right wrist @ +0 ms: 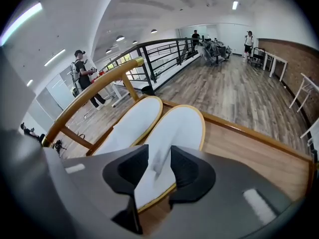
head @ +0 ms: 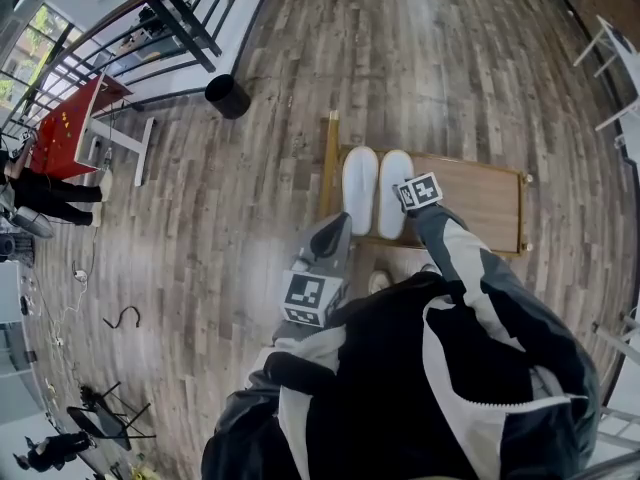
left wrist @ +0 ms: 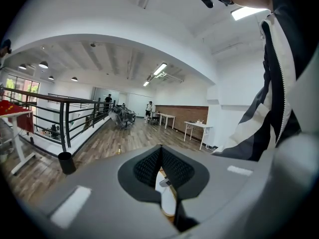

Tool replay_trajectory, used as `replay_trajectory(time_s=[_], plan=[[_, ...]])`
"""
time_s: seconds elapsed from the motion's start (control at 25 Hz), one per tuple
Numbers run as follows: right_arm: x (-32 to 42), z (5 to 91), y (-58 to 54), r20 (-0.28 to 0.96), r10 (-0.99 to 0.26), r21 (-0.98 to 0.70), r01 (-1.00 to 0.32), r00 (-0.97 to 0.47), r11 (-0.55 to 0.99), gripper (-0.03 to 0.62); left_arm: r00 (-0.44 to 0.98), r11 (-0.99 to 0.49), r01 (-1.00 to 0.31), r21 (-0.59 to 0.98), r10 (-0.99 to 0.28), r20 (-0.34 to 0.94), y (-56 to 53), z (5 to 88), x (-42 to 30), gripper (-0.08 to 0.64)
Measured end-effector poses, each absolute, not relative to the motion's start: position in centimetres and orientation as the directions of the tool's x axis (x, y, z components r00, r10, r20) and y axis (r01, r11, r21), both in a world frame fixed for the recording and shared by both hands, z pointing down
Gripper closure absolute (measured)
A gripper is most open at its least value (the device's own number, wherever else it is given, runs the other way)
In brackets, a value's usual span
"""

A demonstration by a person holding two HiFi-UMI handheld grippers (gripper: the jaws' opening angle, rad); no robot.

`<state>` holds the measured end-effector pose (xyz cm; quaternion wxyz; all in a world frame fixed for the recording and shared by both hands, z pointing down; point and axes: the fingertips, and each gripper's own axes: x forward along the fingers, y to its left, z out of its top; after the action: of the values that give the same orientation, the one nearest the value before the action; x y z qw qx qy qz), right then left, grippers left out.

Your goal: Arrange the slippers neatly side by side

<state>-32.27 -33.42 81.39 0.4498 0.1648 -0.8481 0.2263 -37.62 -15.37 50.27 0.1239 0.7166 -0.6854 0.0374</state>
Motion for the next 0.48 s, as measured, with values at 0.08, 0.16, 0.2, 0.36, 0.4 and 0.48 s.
replay_trajectory(time_s=[0.08,0.16,0.2,0.36,0.4,0.48], plan=[[-32.3,81.3,-33.3,0.835,-0.074,-0.239,-0.48,-0.546,0.844,0.449,0.063,-0.036,-0.992,0.124,-0.974,0.219,-15.4,50.2,-37.6,0.548],[-32.5,81.1,-33.3,0.83,-0.074,-0.246,-0.482,-0.552,0.841,0.44,0.069,-0.044,-0.992,0.117,-0.975,0.213,-15.7,50.0,-37.7,0.548],[-32.6,80.9,-33.4,0.828,-0.075,-0.249,-0.485,-0.556,0.838,0.441,0.072,-0.049,-0.992,0.113,-0.975,0.209,-15.9,49.9,-37.7,0.548],[-32.7,79.2,-33.7,0.804,-0.083,-0.264,-0.479,-0.589,0.837,0.442,0.087,-0.068,-0.992,0.103,-0.978,0.19,-16.7,49.4,-37.2,0.548],[-32.7,78.2,-33.9,0.789,-0.083,-0.273,-0.469,-0.609,0.84,0.443,0.092,-0.073,-0.992,0.107,-0.978,0.186,-16.9,49.4,-37.1,0.548],[-33.0,75.2,-33.7,0.741,-0.075,-0.28,-0.409,-0.667,0.869,0.452,0.107,-0.085,-0.989,0.123,-0.977,0.183,-17.4,49.4,-36.8,0.548]])
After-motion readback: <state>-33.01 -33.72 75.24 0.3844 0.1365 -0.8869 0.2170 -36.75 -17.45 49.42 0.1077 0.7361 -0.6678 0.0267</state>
